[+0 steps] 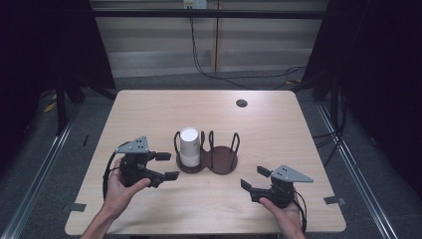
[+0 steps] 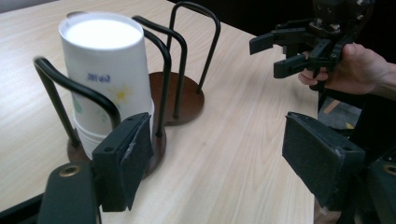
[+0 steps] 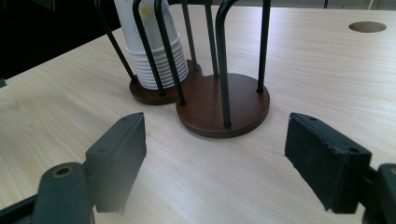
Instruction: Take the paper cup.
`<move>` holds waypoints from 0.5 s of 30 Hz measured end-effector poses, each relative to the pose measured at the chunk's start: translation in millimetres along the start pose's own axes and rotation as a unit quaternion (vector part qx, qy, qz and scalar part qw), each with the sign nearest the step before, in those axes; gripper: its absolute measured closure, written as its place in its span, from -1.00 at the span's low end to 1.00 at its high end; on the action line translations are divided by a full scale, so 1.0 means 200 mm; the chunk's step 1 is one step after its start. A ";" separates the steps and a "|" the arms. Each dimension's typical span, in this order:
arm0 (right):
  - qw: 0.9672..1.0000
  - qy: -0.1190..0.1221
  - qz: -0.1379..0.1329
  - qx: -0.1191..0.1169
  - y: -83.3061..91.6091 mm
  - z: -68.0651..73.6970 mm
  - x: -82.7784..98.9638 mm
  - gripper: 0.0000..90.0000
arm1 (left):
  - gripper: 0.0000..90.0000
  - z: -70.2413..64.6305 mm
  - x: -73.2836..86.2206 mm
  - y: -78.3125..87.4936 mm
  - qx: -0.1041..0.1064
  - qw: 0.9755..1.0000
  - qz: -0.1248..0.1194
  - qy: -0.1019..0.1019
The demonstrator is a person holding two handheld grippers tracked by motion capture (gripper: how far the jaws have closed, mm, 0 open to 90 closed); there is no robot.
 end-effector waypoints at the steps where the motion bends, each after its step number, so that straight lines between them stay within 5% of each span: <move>1: 1.000 0.000 0.000 0.000 0.00 0.00 0.00 -0.55 | -0.47 0.00 -0.02 0.01 -0.004 1.000 -0.001 -0.003; 10: 1.000 0.000 0.008 -0.009 -0.01 0.00 0.00 -0.54 | -0.44 0.08 -0.12 0.02 -0.027 0.999 0.009 -0.019; 15: 1.000 0.000 0.010 -0.010 -0.01 0.01 0.00 -0.54 | -0.52 0.15 -0.17 0.06 -0.041 0.999 0.004 -0.001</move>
Point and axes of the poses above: each handheld gripper's, and its own axes: y roughly backward along the jaws, x roughly out of its underside, z roughly to its left, the point moved 2 cm from there along -y, roughly forward along the jaws, and after that the axes turned 6 degrees about -y, right-handed, at the moved point
